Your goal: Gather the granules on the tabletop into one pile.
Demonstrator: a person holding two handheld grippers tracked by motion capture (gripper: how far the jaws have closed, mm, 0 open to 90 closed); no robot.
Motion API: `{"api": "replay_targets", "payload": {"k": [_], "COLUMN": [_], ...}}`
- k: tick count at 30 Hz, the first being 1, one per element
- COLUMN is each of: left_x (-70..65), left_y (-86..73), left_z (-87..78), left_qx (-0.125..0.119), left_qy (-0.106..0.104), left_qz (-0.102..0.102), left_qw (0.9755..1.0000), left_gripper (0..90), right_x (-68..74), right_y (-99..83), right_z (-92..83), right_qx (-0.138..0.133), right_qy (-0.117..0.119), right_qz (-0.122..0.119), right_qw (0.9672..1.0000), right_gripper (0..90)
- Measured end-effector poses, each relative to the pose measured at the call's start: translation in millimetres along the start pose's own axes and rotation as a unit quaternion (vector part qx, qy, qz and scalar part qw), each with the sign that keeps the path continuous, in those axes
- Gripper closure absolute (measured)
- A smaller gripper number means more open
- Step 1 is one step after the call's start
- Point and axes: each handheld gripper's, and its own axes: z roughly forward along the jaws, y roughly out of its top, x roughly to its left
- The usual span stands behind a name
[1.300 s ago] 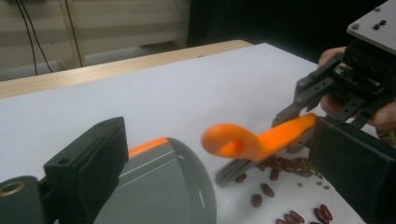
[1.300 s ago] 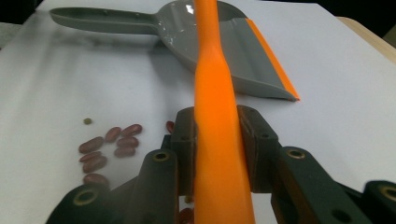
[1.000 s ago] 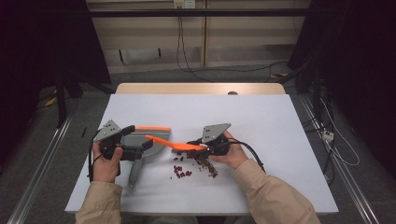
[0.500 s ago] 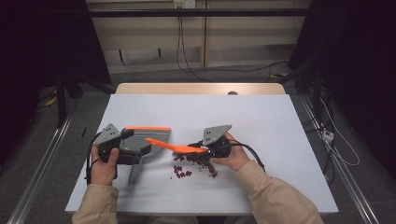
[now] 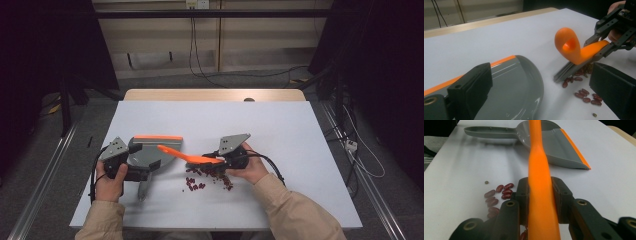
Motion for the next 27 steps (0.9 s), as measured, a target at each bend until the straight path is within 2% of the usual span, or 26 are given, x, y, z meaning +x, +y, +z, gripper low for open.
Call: {"api": "replay_targets", "payload": {"k": [11,14,19,21,25,27], "left_x": [-0.7,-1.0,-1.5,-1.9,-1.7,-2.0], "left_y": [-1.5,-2.3,-2.7,-2.8,-3.1,-3.4], "left_z": [-2.9,-2.7,-1.8,-1.4,-1.5,-1.6], "left_qx": [-0.002,-0.003,0.000,0.000,0.000,0.001], "left_qy": [0.002,0.003,0.001,0.001,0.000,0.001], "left_qz": [0.004,0.002,0.004,0.003,0.004,0.005], "left_qw": [1.0000,1.0000,1.0000,1.0000,1.0000,1.0000], "left_gripper": [4.7,4.7,4.7,4.7,4.7,4.7], "right_x": [8.2,7.6,1.2,-0.8,0.4,2.4], "right_y": [-1.4,-1.8,-1.9,0.1,6.7,7.4], "right_z": [-5.0,-6.7,-12.8,-16.5,-21.8,-24.0], "right_qx": [0.001,-0.002,-0.027,-0.045,-0.047,-0.056], "right_qy": [0.003,-0.007,-0.033,-0.036,-0.066,-0.072], "right_qz": [-0.007,-0.005,0.019,0.040,0.064,0.088], "right_qw": [1.0000,1.0000,0.9989,0.9975,0.9946,0.9920], "right_gripper": [70.6,70.8,70.9,70.9,70.9,70.9]}}
